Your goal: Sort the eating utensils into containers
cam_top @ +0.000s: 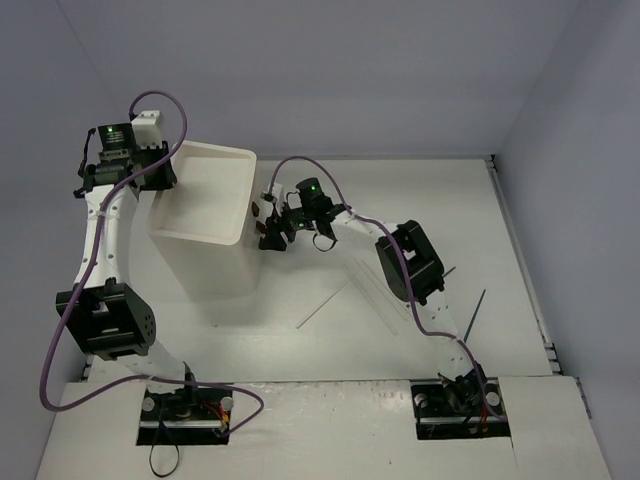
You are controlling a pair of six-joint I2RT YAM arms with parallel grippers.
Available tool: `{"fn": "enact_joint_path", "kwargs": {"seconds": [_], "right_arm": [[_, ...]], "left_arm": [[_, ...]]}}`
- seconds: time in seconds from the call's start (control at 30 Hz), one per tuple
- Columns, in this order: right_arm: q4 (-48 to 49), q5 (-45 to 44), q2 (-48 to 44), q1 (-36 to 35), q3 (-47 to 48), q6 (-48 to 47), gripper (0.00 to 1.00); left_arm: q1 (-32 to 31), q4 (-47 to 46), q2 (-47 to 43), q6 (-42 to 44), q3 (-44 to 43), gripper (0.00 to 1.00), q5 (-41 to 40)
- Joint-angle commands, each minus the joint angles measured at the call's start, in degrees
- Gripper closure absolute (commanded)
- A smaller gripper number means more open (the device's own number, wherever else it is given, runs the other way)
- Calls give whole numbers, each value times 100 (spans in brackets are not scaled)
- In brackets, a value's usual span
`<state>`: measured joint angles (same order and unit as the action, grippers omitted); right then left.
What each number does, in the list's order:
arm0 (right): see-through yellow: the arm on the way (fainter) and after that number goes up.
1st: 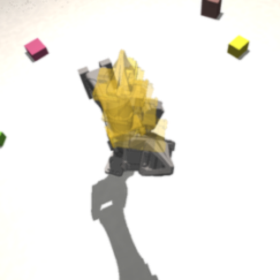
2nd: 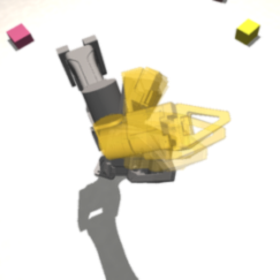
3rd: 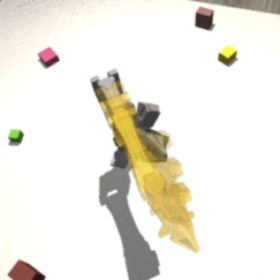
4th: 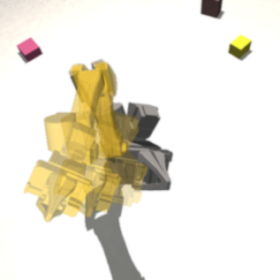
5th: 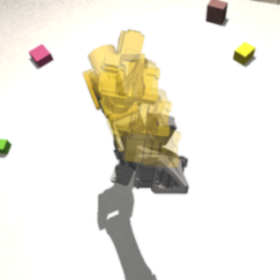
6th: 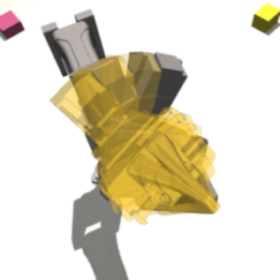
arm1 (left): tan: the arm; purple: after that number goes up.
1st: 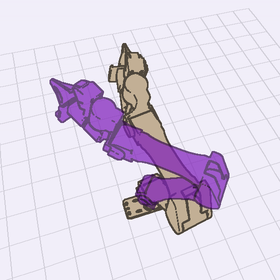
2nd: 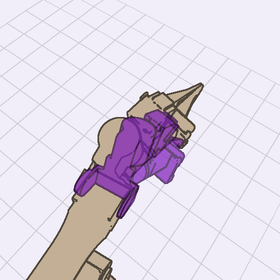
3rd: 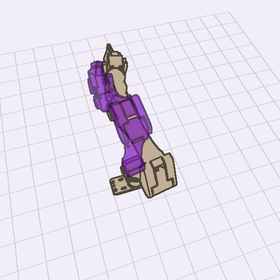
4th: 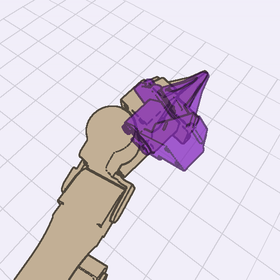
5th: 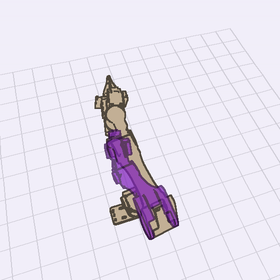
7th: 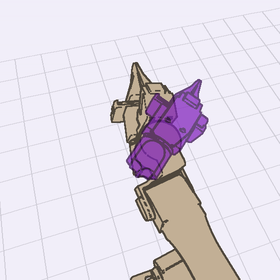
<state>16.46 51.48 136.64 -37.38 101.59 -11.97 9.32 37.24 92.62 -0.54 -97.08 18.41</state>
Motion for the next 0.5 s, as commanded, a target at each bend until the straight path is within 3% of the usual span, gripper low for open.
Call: {"fn": "enact_joint_path", "kwargs": {"seconds": [0.0,0.23,0.3,0.33,0.47], "right_arm": [[596,330,-67,-121,2,-12,47],[609,429,16,-121,68,10,53],[613,450,29,-121,72,10,61],[621,442,38,-121,89,10,70],[622,436,3,-106,107,28,92]], "left_arm": [[-4,135,-83,-307,-232,100,-12],[-9,161,-109,-315,-238,100,-8],[-9,170,-121,-315,-250,100,-5],[-9,179,-121,-307,-259,100,-13],[-3,187,-136,-289,-239,100,36]]}}
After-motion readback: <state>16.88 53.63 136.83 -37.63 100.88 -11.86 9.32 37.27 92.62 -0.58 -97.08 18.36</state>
